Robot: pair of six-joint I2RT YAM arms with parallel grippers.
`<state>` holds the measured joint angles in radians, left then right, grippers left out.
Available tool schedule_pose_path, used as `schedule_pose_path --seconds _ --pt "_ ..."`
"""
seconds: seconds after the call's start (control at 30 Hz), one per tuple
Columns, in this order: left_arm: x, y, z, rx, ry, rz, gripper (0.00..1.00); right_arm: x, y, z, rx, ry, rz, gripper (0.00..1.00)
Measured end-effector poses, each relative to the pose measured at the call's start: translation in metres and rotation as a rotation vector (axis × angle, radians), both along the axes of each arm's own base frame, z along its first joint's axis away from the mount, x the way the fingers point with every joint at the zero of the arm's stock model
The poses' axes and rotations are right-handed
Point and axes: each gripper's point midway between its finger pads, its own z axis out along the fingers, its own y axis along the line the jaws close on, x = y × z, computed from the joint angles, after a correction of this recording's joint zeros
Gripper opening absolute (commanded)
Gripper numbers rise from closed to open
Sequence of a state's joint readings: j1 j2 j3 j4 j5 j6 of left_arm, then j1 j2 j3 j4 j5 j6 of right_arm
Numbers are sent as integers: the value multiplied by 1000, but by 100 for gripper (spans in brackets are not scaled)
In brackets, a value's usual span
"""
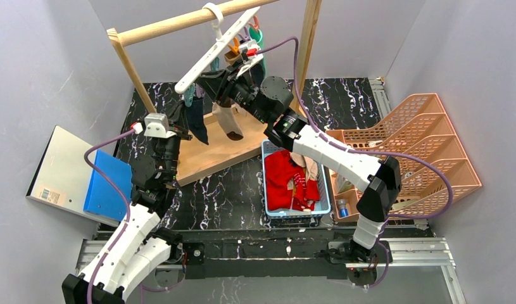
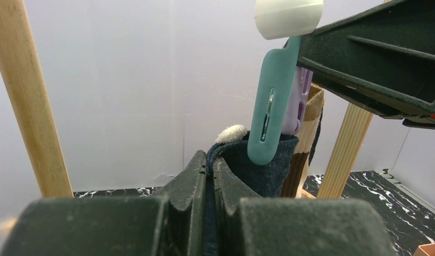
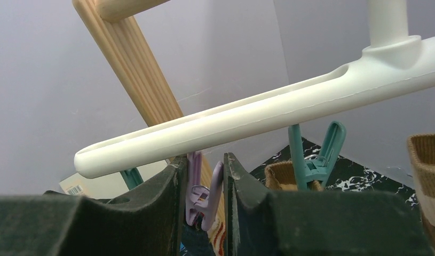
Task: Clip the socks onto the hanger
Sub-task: Clamp the sock onto the hanger.
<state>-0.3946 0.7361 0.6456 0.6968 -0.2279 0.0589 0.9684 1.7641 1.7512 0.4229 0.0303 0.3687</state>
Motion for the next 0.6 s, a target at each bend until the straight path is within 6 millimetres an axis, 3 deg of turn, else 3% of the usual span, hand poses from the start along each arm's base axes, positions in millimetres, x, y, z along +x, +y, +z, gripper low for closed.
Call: schedule_pose_path --seconds 0.6 --pt "0 2 2 -10 -9 7 0 1 -1 -3 14 19 -1 1"
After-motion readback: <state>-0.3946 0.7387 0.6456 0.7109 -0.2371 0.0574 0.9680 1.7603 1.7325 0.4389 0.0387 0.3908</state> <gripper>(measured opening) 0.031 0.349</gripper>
